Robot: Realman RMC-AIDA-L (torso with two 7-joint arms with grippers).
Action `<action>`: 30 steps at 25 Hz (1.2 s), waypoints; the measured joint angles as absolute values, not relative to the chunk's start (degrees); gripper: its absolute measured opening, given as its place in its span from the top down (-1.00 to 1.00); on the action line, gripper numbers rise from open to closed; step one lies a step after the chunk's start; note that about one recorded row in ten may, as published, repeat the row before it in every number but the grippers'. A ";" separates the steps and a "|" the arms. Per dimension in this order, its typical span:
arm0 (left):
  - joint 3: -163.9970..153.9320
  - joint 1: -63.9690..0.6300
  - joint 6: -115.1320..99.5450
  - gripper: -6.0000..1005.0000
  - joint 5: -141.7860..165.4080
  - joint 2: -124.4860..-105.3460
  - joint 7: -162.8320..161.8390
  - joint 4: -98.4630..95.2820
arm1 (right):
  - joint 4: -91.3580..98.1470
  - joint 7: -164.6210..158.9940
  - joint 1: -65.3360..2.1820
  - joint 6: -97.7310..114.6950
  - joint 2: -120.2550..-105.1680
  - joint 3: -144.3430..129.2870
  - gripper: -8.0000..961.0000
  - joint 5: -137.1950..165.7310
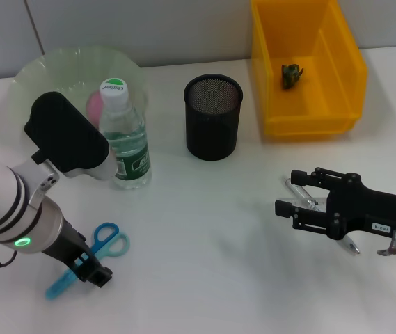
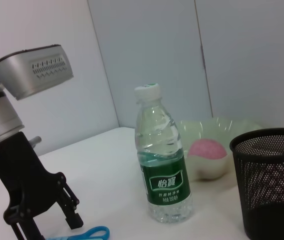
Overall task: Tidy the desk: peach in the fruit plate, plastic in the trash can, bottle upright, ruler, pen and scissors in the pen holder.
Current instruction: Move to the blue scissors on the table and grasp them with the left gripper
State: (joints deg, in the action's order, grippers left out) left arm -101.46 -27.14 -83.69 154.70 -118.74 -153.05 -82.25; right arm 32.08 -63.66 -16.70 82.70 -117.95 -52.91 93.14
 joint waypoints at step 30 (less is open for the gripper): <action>-101.51 -29.73 -84.66 -0.19 155.49 -118.82 -153.85 -80.07 | 31.91 -63.63 -16.61 82.71 -117.92 -52.91 -0.41 93.12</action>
